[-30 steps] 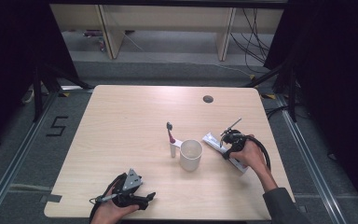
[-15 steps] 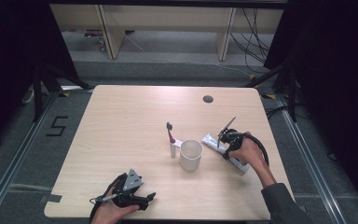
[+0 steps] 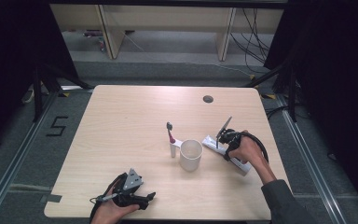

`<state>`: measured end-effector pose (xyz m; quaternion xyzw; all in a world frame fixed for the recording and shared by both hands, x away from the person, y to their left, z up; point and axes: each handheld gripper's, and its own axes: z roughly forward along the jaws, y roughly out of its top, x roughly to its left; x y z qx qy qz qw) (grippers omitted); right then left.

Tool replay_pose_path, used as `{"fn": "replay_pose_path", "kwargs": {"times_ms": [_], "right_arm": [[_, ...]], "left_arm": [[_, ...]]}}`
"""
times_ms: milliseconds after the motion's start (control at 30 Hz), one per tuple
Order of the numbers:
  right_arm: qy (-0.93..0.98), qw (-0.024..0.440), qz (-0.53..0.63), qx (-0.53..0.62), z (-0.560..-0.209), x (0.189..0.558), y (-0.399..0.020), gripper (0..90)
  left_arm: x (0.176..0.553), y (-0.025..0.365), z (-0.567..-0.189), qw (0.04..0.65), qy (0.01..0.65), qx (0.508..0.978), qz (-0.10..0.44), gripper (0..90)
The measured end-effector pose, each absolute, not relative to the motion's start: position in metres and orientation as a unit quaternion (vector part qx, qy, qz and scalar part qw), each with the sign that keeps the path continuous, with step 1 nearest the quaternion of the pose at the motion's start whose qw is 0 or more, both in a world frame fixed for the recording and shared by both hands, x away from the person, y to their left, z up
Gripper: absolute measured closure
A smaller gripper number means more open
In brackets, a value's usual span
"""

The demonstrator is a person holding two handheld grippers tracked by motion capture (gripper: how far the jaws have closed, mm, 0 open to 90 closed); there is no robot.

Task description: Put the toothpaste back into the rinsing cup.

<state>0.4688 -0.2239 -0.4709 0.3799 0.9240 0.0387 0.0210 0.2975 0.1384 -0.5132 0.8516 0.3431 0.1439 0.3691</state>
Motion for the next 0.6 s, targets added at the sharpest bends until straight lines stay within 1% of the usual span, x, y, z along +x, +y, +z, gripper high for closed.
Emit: {"fn": "replay_pose_path", "kwargs": {"times_ms": [600], "right_arm": [[0.933,0.03,0.016,0.359,-0.4706,0.4697,-0.2189,76.8]], "left_arm": [[0.2976,0.1387,-0.5121,0.368,0.34,0.853,0.145,21.8]]}}
